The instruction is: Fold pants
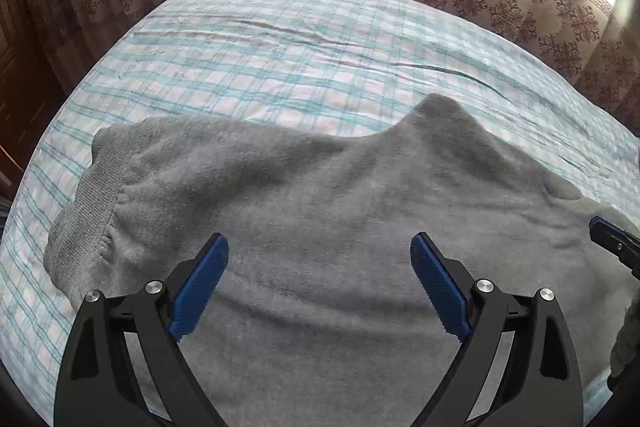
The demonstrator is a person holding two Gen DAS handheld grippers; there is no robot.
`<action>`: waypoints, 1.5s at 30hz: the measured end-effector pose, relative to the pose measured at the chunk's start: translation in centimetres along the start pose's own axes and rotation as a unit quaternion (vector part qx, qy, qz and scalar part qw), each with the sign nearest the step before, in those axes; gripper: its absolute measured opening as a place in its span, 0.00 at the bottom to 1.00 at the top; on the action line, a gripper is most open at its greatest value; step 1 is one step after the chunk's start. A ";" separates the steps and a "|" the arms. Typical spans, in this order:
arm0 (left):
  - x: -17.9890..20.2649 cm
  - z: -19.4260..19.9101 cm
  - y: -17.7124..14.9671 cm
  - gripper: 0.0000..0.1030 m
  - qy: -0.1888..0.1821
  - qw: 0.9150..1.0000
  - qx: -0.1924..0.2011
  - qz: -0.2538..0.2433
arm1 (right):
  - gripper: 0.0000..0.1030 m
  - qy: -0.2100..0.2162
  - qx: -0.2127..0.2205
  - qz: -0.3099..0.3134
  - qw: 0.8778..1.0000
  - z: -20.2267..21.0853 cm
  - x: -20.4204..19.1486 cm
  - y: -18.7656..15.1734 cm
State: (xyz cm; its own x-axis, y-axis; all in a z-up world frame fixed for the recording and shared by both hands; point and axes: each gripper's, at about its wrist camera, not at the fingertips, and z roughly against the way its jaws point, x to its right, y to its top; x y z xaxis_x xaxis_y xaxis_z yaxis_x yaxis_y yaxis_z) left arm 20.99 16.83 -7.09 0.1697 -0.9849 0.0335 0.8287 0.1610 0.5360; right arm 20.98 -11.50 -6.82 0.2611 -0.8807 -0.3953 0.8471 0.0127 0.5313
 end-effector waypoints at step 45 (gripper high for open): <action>23.2 4.6 -11.0 0.97 -0.077 0.979 -0.040 -0.185 | 0.59 -0.243 0.167 -0.360 0.885 28.4 24.9 -22.8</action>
State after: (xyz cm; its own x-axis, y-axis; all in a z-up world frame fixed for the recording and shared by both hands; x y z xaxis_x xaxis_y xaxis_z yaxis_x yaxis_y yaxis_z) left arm 13.38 -8.08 -8.32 -0.2274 -0.9736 -0.0199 0.8581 -0.2100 0.4686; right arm -5.00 -47.20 -7.49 -0.5906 -0.7038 -0.3948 0.5076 -0.7043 0.4962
